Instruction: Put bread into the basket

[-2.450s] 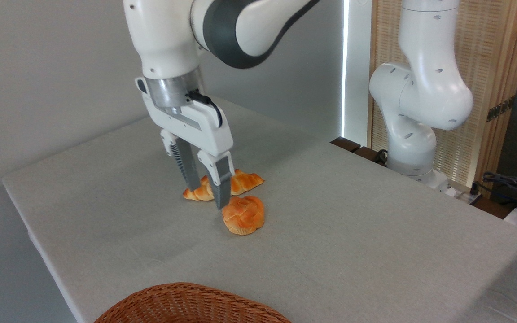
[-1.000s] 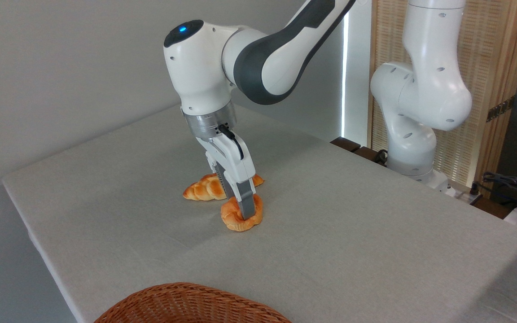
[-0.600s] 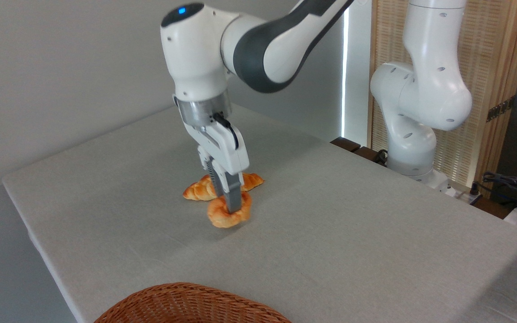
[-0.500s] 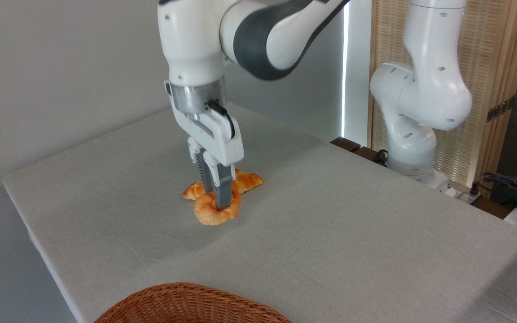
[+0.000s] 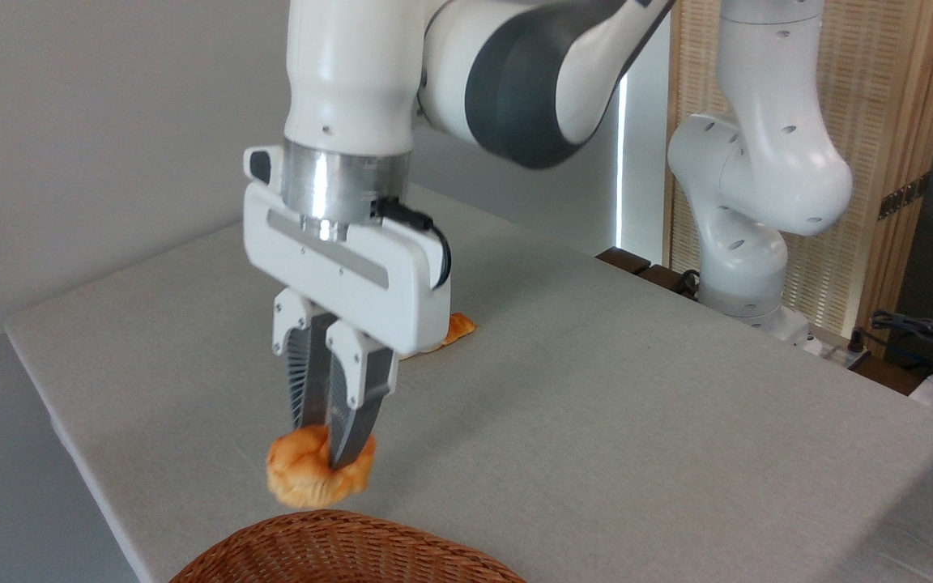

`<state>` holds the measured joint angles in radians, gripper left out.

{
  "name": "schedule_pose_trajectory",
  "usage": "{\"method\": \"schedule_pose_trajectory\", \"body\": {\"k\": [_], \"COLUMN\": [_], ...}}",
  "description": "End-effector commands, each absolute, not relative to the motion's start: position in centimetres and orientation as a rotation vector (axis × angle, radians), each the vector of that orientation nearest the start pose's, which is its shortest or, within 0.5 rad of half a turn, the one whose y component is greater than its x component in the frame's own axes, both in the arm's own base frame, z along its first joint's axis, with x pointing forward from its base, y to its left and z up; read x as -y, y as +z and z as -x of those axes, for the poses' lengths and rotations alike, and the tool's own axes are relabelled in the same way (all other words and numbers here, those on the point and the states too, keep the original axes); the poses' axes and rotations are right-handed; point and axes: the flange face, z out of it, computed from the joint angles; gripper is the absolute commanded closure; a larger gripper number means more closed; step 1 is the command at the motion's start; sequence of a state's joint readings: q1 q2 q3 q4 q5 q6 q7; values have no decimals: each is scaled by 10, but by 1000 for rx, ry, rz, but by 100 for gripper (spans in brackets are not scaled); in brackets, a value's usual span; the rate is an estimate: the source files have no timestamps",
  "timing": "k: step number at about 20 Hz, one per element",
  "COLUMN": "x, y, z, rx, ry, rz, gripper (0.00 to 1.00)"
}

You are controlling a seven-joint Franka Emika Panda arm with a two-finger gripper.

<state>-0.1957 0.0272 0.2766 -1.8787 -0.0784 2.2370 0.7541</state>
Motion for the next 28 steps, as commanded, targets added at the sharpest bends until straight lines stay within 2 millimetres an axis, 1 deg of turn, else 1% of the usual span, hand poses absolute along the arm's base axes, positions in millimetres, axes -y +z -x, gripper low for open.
{"method": "schedule_pose_trajectory", "body": {"k": [1,2,8,13,14,16,17,19,20,21,22,24,25,28], "x": [-56,-59,-58,-57,-56,-52,-51,-39,-28,-17,-13,7,16,19], "y": [516,511,505,505,507,517,536,557,567,572,573,575,577,571], "z": [-624,-627,-630,-630,-629,-626,-618,-600,-592,-584,-576,-559,-553,-543], "rx": [-858,-836,-827,-825,-828,-838,-838,-894,-937,-974,-1000,-1098,-1133,-1175], "ry": [-641,-657,-658,-658,-661,-677,-705,-650,-634,-590,-518,-357,-317,-172], "rz": [2867,2869,2877,2879,2879,2877,2878,2916,2926,2944,2961,2956,2944,2927], "gripper": [11,0,0,0,0,0,0,0,0,0,0,0,0,0]}}
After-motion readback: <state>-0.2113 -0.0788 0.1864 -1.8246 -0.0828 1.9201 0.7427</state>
